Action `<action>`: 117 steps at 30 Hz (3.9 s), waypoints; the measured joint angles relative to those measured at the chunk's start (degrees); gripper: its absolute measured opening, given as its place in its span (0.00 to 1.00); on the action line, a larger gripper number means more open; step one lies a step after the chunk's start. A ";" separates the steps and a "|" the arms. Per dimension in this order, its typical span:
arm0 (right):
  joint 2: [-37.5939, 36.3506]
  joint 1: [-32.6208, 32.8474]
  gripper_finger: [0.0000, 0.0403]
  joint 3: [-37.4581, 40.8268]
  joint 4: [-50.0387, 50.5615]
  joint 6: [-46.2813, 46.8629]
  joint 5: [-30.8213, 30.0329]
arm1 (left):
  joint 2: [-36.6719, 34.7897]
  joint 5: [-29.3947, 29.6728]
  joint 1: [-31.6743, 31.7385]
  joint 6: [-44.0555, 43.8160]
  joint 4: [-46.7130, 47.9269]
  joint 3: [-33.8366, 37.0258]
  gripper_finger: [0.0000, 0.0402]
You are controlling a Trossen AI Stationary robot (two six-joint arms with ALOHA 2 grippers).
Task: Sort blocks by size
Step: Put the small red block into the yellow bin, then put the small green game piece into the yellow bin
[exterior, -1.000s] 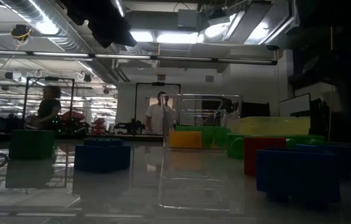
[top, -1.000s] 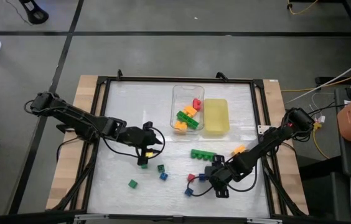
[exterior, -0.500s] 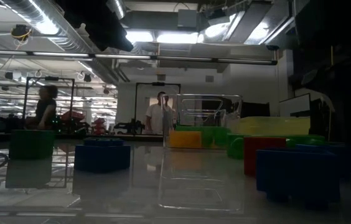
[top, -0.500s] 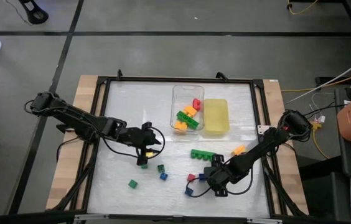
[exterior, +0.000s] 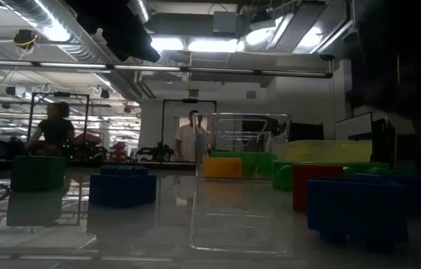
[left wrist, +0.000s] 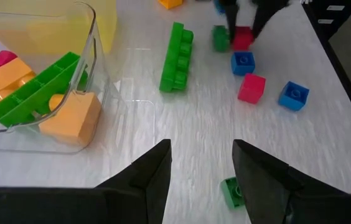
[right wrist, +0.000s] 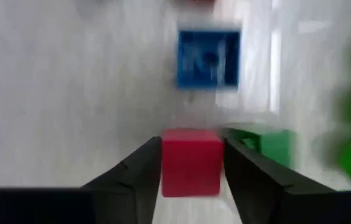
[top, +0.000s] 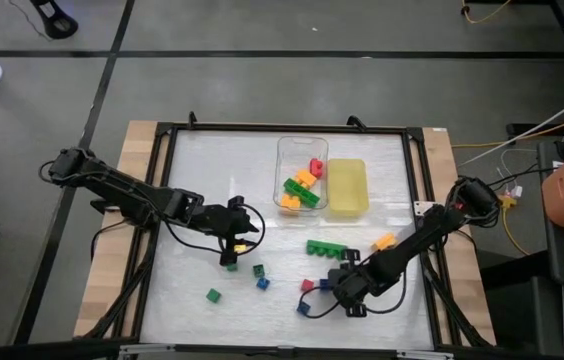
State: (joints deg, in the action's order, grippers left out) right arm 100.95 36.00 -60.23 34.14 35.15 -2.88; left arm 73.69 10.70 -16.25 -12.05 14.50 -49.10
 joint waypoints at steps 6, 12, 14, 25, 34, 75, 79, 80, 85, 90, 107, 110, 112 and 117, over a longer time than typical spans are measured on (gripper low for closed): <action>-0.04 -0.03 0.36 0.03 0.86 0.55 -0.11 | -0.01 0.00 0.00 0.02 -0.07 0.00 0.39; -0.07 -0.03 0.37 0.02 0.58 0.58 -0.39 | -0.02 -0.01 0.00 0.02 -0.06 0.00 0.39; -0.07 -0.05 0.37 0.01 0.32 0.58 -0.45 | -0.02 0.00 0.00 0.00 -0.06 0.00 0.39; -0.10 -5.53 0.36 -13.29 22.51 -8.18 -3.59 | -0.07 -0.02 0.00 -1.19 -0.15 0.00 0.39; -0.18 -11.72 0.36 -22.85 45.50 -16.88 -20.05 | -0.07 -0.02 0.00 -2.16 -0.13 -0.01 0.39; -13.90 -28.47 0.58 -10.60 41.38 -17.07 -3.87 | -0.07 -0.03 0.00 0.47 0.18 -0.02 0.39; -15.76 -20.04 0.58 -3.59 32.28 -14.12 -0.29 | -0.07 -0.02 0.00 0.96 0.00 -0.02 0.39; -15.75 -18.01 0.58 -1.93 30.09 -14.11 -0.02 | -0.07 -0.02 0.00 0.90 -0.02 -0.02 0.39; -15.10 -9.25 0.58 5.42 15.97 -13.92 -0.11 | -0.07 -0.02 0.00 0.49 -0.02 -0.03 0.39; -15.17 -4.51 0.58 8.29 7.12 -11.19 -5.58 | -0.07 -0.02 0.00 0.02 -0.09 -0.04 0.39; -11.05 -3.75 0.58 8.70 3.15 -9.85 -7.48 | -0.07 -0.02 0.00 -2.62 -0.09 -0.04 0.39; -9.73 -3.75 0.58 8.70 3.18 -9.83 -6.99 | -0.07 -0.02 0.00 -2.62 -0.09 -0.04 0.39; -9.02 -3.75 0.58 8.70 3.06 -9.85 -6.99 | -0.07 -0.02 0.00 -2.72 -0.07 -0.04 0.39; -8.35 -3.75 0.57 8.70 2.13 -9.85 -6.62 | -0.07 -0.02 0.00 -2.51 -0.09 -0.04 0.39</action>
State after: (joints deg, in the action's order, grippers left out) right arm 92.60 32.25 -51.53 36.27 25.30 -9.50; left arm 73.63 10.68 -16.25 -14.57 14.41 -49.15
